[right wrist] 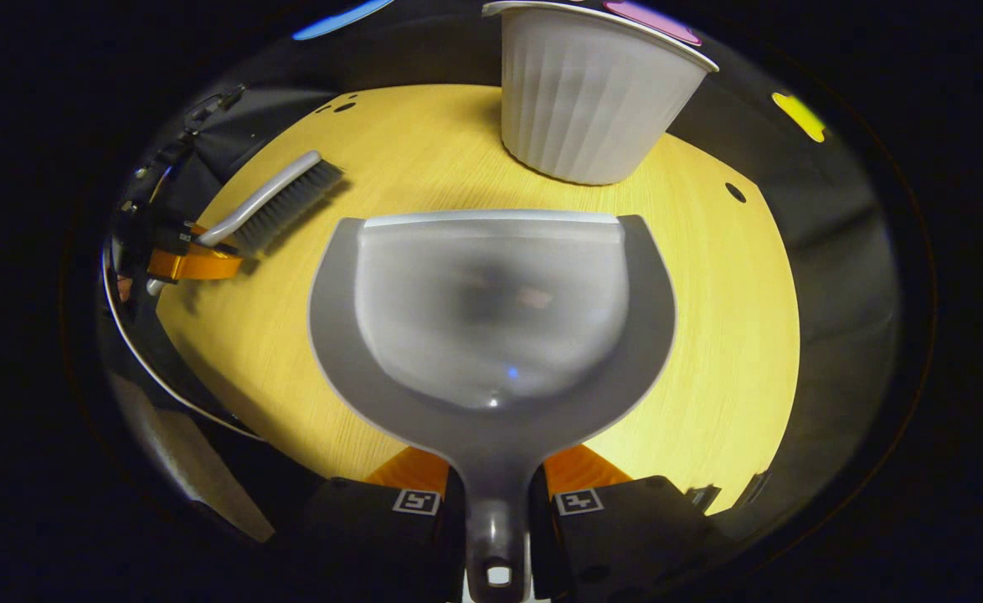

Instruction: Pick up the small broom and dustpan from the desktop, sweep the trash into the dustpan with the broom, and then empty the trash into the garbage bin.

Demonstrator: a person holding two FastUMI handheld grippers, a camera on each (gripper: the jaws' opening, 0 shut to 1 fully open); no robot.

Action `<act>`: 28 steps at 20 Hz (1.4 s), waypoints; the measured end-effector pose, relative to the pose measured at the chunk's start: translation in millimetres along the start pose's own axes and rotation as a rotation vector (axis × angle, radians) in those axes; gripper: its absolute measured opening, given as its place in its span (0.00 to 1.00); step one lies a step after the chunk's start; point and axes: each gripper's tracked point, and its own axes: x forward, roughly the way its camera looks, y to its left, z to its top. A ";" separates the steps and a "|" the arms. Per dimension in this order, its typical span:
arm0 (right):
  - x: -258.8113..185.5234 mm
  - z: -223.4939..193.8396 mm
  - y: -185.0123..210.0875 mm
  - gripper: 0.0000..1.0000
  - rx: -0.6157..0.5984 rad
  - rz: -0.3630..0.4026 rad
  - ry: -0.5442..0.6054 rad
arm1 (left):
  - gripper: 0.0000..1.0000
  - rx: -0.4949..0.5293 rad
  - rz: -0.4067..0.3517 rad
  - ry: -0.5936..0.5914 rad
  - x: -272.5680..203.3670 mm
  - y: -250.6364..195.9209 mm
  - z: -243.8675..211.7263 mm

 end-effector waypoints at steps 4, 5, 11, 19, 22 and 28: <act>19.3 0.0 4.1 0.35 0.017 0.001 0.023 | 0.25 -0.004 0.009 0.004 0.4 0.2 -0.6; 23.6 -0.1 4.0 0.35 0.028 0.005 0.026 | 0.25 -0.004 0.010 0.007 0.8 0.4 -1.0; 31.1 -3.5 8.6 0.35 0.046 0.013 0.046 | 0.25 -0.001 0.032 0.022 0.8 1.9 -2.4; 36.4 -7.9 10.7 0.35 0.021 0.033 0.052 | 0.30 0.011 0.062 0.042 -0.7 1.7 -4.6; 35.9 -8.5 8.9 0.35 0.002 0.035 0.051 | 0.36 0.036 0.087 0.033 -1.9 -0.2 4.1; 20.0 -10.9 11.4 0.54 -0.015 0.105 0.034 | 0.75 0.010 0.146 0.024 -11.3 -5.7 3.8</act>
